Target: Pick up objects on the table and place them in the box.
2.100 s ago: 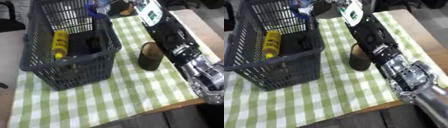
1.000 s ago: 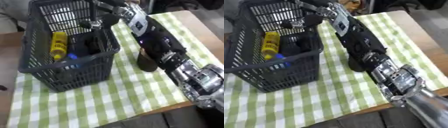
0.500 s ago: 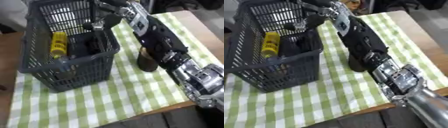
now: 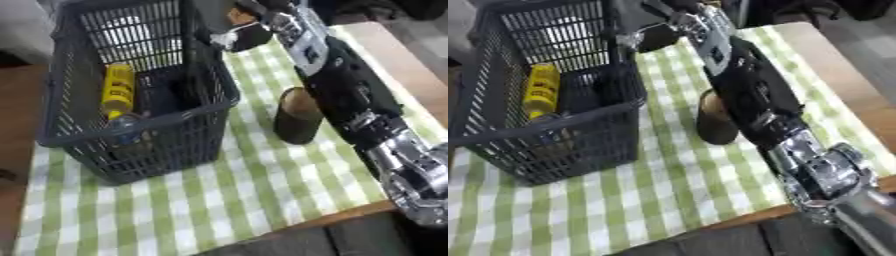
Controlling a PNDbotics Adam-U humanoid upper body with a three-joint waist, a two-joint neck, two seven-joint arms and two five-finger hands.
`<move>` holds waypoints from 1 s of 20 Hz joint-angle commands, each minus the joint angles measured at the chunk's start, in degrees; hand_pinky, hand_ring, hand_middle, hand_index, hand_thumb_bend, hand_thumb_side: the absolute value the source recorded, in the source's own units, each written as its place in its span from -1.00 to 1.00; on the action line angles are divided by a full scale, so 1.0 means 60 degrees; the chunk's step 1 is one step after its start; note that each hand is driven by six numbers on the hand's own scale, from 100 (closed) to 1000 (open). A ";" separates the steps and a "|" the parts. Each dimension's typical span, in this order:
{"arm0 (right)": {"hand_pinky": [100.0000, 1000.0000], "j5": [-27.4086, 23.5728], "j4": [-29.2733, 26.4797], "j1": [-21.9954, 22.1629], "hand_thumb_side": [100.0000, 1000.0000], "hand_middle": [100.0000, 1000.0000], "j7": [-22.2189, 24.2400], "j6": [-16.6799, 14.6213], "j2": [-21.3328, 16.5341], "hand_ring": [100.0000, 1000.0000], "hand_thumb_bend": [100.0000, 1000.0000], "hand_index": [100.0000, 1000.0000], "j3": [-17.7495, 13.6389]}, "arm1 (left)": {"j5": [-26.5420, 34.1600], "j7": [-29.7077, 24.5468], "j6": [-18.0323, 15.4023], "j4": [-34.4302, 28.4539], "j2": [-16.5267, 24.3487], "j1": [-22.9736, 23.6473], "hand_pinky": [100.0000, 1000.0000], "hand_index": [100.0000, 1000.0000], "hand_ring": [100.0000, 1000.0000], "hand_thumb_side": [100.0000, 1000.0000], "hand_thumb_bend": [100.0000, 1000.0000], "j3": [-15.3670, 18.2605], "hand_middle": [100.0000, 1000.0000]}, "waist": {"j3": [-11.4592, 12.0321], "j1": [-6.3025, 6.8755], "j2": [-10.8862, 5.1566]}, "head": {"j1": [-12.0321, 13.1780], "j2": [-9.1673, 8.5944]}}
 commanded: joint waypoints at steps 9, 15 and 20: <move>0.37 -0.1139 -0.2541 0.1728 0.20 0.47 -0.0299 0.1913 -0.1614 0.42 -0.42 0.74 -0.1580 | 0.0016 0.0111 -0.0049 -0.0175 0.0044 -0.0141 -0.39 0.47 0.57 0.80 -0.36 0.0161 0.44 | -0.0175 -0.0042 -0.0011 | 0.0246 -0.0077; 0.32 -0.1580 -0.3084 0.2322 0.20 0.43 -0.0219 0.2481 -0.1746 0.39 -0.49 0.71 -0.2011 | 0.0024 0.0242 -0.0067 -0.0189 0.0021 -0.0157 -0.39 0.47 0.56 0.79 -0.37 0.0212 0.44 | -0.0167 -0.0050 0.0015 | 0.0294 -0.0081; 0.32 -0.1718 -0.3184 0.2467 0.21 0.43 -0.0094 0.2632 -0.1715 0.39 -0.49 0.70 -0.2108 | 0.0040 0.0331 -0.0079 -0.0192 0.0018 -0.0166 -0.39 0.46 0.56 0.78 -0.37 0.0204 0.43 | -0.0158 -0.0048 0.0028 | 0.0300 -0.0085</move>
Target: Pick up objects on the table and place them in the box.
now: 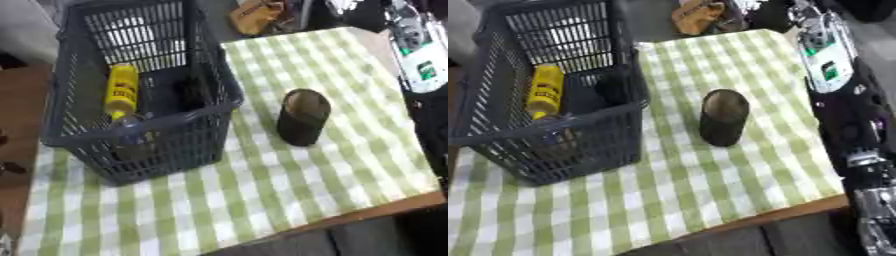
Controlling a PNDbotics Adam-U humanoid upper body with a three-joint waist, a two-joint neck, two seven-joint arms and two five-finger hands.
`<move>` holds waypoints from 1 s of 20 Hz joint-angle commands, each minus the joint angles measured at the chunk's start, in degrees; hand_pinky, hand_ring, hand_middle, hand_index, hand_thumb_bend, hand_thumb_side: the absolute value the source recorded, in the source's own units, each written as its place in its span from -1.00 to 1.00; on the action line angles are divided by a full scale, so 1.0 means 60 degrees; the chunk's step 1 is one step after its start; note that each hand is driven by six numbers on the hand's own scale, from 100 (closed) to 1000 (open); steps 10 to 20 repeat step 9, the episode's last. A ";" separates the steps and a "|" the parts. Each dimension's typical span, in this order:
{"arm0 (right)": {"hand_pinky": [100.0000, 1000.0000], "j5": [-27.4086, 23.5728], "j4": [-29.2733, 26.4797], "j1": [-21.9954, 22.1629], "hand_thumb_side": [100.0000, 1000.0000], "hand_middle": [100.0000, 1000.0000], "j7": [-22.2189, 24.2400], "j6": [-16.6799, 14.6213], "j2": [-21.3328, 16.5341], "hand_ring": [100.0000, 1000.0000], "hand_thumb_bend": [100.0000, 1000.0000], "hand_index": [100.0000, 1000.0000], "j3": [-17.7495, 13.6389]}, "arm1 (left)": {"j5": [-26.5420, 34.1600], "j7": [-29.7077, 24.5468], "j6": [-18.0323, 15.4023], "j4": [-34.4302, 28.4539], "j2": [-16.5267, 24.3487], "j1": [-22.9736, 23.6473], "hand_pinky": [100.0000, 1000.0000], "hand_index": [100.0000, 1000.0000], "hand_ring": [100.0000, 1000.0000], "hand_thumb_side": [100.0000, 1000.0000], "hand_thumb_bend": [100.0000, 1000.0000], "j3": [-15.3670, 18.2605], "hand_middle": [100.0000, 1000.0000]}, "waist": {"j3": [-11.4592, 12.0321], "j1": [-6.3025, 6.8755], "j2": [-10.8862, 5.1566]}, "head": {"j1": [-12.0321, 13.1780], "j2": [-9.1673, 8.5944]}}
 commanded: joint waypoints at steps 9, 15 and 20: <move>0.31 -0.0232 -0.0228 -0.0061 0.22 0.42 0.0251 0.0113 -0.0248 0.38 -0.51 0.69 -0.0128 | 0.0058 0.0229 -0.0031 -0.0192 0.0099 -0.0104 -0.39 0.46 0.54 0.76 -0.38 0.0093 0.42 | -0.0022 -0.0039 0.0027 | -0.0024 -0.0072; 0.31 -0.0232 -0.0228 -0.0061 0.22 0.42 0.0251 0.0113 -0.0248 0.38 -0.51 0.69 -0.0128 | 0.0058 0.0229 -0.0031 -0.0192 0.0099 -0.0104 -0.39 0.46 0.54 0.76 -0.38 0.0093 0.42 | -0.0022 -0.0039 0.0027 | -0.0024 -0.0072; 0.31 -0.0232 -0.0228 -0.0061 0.22 0.42 0.0251 0.0113 -0.0248 0.38 -0.51 0.69 -0.0128 | 0.0058 0.0229 -0.0031 -0.0192 0.0099 -0.0104 -0.39 0.46 0.54 0.76 -0.38 0.0093 0.42 | -0.0022 -0.0039 0.0027 | -0.0024 -0.0072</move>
